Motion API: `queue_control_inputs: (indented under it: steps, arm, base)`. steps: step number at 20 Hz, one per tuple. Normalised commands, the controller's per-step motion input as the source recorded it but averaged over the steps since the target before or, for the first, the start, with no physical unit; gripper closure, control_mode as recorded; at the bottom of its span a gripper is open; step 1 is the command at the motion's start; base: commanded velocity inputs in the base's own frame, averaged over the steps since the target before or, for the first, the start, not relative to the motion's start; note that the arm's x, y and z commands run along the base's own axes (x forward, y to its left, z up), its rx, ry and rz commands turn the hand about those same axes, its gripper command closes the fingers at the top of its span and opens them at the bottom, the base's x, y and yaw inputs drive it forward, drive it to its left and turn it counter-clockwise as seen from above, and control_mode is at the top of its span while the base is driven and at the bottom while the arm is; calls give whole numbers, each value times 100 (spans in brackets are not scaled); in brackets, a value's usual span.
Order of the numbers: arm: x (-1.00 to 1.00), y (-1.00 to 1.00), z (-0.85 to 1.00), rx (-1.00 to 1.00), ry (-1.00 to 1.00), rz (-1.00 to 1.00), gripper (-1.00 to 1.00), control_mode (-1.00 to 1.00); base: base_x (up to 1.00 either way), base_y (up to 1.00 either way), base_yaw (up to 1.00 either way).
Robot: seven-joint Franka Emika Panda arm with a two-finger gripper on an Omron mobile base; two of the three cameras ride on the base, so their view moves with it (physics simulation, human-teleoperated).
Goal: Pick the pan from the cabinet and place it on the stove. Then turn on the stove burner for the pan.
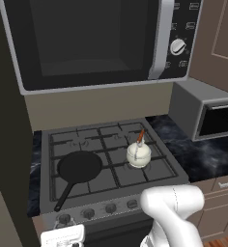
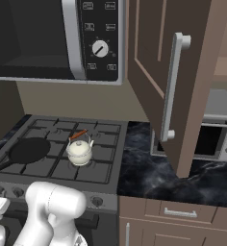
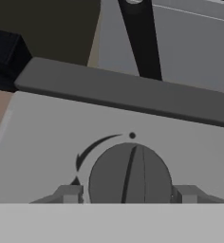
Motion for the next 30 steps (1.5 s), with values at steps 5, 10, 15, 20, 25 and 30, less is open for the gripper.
queue_control_inputs:
  steps: [5,10,15,20,25,30]
  arm:
    - [13,0,-5,0,-1,4,100,-100]
    - [-1,1,0,-3,-1,1,100,-100]
    - [-5,0,0,-15,-7,0,100,-100]
    - [-5,0,2,-20,-3,0,100,-100]
    - [-6,0,10,-21,-3,0,100,-100]
    - [-13,0,10,-23,-5,0,100,-100]
  base:
    - [0,0,0]
    - [0,0,0]
    - [0,0,0]
    - [0,0,0]
    - [0,0,0]
    - [0,0,0]
